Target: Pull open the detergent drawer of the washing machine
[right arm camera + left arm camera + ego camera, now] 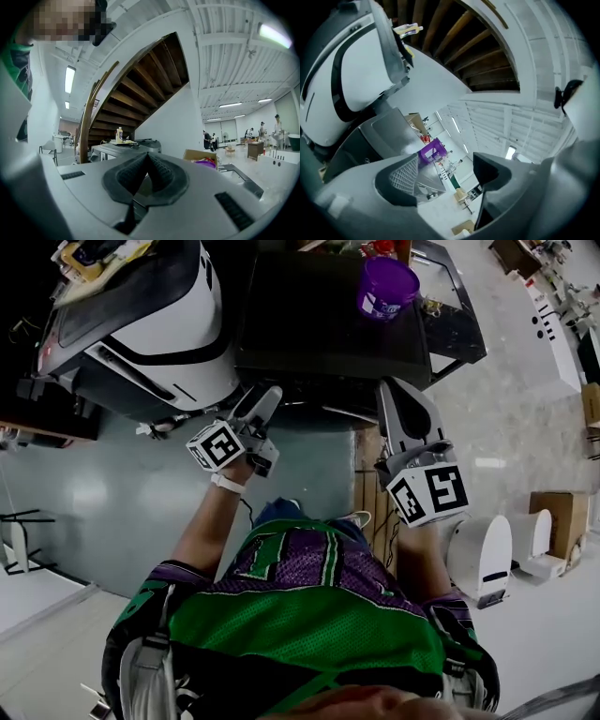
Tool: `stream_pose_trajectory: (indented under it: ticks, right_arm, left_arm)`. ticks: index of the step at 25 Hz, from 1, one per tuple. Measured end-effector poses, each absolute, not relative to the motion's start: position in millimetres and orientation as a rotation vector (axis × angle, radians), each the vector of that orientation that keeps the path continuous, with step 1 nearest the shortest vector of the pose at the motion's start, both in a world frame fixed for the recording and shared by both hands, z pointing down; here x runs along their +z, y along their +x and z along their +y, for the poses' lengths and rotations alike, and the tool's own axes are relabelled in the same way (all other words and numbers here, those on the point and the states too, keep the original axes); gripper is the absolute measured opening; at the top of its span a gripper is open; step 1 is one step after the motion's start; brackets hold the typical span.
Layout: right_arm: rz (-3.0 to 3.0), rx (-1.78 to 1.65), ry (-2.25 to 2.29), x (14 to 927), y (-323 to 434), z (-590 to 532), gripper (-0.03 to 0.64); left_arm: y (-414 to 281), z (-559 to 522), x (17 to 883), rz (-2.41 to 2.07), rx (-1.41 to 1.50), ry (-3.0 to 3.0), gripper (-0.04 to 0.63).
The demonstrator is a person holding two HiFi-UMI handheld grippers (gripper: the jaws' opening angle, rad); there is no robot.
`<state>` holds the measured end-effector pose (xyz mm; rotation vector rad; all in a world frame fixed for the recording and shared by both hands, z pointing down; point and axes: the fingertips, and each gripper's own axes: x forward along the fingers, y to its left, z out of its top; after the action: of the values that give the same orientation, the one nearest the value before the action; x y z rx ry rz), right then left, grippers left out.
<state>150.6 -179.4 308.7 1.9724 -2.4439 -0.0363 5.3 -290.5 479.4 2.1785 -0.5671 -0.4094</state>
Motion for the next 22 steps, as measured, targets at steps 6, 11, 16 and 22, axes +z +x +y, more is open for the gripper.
stream_pose_trajectory:
  ticks: [6,11,16,22]
  right_arm:
    - [-2.403,0.017,2.003,329,158,-179,0.002]
    - [-2.361,0.033,2.009,343,159,-179,0.002]
    - [-2.335,0.077,2.013,357,160,-179,0.002]
    - [-2.306,0.121,2.017,372,162,-178,0.002]
  left_arm:
    - [10,-309,529,-0.569,-0.427,2.023,0.353]
    - [12,-325,576,-0.569,-0.436,1.938,0.354]
    - [7,-344,615,-0.604,-0.457,1.854,0.356]
    - [7,-369,651,-0.620,-0.509,1.755,0.364]
